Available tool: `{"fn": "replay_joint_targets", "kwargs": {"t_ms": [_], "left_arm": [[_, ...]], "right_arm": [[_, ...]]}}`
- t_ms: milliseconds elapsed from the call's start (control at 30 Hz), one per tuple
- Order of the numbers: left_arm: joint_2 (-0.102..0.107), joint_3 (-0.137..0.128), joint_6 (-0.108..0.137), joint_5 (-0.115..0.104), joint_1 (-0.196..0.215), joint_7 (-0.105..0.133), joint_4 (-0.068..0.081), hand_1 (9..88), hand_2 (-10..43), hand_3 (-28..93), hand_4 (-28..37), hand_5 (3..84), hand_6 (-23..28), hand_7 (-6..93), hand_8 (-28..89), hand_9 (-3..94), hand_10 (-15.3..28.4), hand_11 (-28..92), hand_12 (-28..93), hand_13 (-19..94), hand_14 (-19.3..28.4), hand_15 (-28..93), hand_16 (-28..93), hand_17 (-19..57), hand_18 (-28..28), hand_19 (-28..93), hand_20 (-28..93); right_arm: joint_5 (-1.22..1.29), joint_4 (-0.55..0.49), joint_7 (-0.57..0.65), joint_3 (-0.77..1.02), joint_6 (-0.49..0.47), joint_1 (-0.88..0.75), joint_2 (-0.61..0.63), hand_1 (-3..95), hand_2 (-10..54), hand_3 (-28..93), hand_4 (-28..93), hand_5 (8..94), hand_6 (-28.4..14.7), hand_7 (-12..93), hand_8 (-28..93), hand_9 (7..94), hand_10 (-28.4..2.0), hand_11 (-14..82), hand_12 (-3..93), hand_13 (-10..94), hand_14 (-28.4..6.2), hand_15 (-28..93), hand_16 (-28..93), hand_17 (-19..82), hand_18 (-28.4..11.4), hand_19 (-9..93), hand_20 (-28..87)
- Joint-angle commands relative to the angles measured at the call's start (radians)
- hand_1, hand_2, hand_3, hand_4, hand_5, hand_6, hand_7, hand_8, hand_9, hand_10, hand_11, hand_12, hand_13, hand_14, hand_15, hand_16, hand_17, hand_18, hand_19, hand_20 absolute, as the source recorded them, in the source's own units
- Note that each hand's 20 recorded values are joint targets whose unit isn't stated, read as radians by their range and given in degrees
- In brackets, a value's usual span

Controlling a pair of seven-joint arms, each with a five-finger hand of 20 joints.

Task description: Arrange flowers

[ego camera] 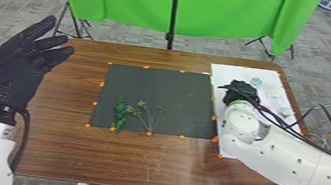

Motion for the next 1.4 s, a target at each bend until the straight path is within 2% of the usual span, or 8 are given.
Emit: {"fn": "replay_joint_targets", "kwargs": {"t_ms": [33,100,267,667,767,867,1033,1400], "left_arm": [[-0.015,0.005,-0.008,0.009,0.011,-0.015,0.005,21.0,7.4,78,-28.3,33.7,7.7,11.2,-8,30.5,18.8,26,11,23,25.9,48,-9,-9.0,21.1,53,8],[-0.014,0.002,-0.004,0.007,0.018,-0.009,0.004,21.0,7.4,78,-28.3,33.6,7.7,11.2,-8,30.5,18.8,26,11,23,25.9,48,-9,-9.0,21.1,53,8],[-0.018,0.001,-0.005,0.009,0.014,-0.018,0.004,21.0,7.4,78,-28.3,33.6,7.7,11.2,-8,30.4,18.8,26,11,23,26.0,48,-9,-9.0,21.1,53,8],[-0.008,-0.009,0.003,0.004,0.032,-0.003,-0.001,21.0,7.4,78,-28.3,33.7,7.7,11.1,-8,30.5,18.8,26,11,23,25.9,48,-9,-8.9,21.1,53,8],[-0.007,-0.011,-0.002,0.009,0.027,-0.013,0.0,21.0,7.4,78,-28.3,33.7,7.7,11.2,-8,30.5,18.7,26,11,23,25.9,48,-9,-8.9,21.0,53,8],[-0.004,-0.009,-0.001,0.007,0.027,-0.01,0.001,21.0,7.5,77,-28.3,33.7,7.7,11.1,-8,30.5,18.7,26,11,23,25.9,48,-9,-8.9,21.1,53,8],[-0.005,-0.007,-0.009,0.009,0.019,-0.021,0.003,21.0,7.4,77,-28.3,33.6,7.7,11.2,-8,30.4,18.7,26,11,23,25.9,48,-9,-8.9,21.1,53,8],[-0.007,-0.009,-0.009,0.007,0.02,-0.023,0.002,21.0,7.3,78,-28.3,33.6,7.7,11.2,-8,30.5,18.8,26,11,23,25.9,48,-9,-8.9,21.1,53,8]], "right_arm": [[-0.09,-0.023,-0.014,-0.019,0.117,0.037,0.047,56.4,-9.5,70,-28,84.6,-2.2,22,7,93.7,-8.9,28.0,19.1,91,-4.9,48,20,62,-11.3,93,3],[-0.115,-0.03,-0.016,-0.027,0.139,0.054,0.051,56.3,-9.5,71,-28,84.7,-2.5,22,8,93.7,-8.8,29.0,18.8,91,-5.1,48,20,62,-11.6,93,6],[-0.156,-0.05,-0.019,-0.03,0.192,0.08,0.056,56.1,-9.5,72,-28,85.4,-2.7,22,9,93.7,-8.6,30.7,18.0,91,-5.2,50,21,62,-11.9,93,11],[-0.193,-0.151,-0.054,-0.044,0.224,0.124,0.05,55.8,-9.5,74,-28,86.3,-3.1,22,11,93.7,-8.4,33.4,16.6,92,-5.4,51,21,62,-12.4,93,17],[-0.196,-0.2,-0.071,-0.035,0.209,0.114,0.051,55.7,-9.5,75,-28,86.5,-3.2,22,11,93.7,-8.6,33.7,16.4,92,-5.4,51,21,62,-12.6,93,17],[-0.194,-0.238,-0.079,-0.044,0.197,0.106,0.044,55.7,-9.5,75,-28,86.7,-3.2,21,11,93.7,-8.7,34.0,16.2,93,-5.6,51,21,62,-12.8,93,18],[-0.161,-0.266,-0.097,-0.028,0.114,0.059,0.023,55.9,-9.5,75,-28,87.0,-3.5,20,12,93.7,-8.9,34.4,15.8,93,-5.8,51,22,62,-13.3,93,19],[-0.129,-0.249,-0.082,-0.062,0.04,0.004,-0.011,56.0,-9.5,74,-28,87.3,-3.5,19,12,93.7,-9.2,34.3,15.2,92,-6.1,51,21,61,-14.0,93,21]]}}
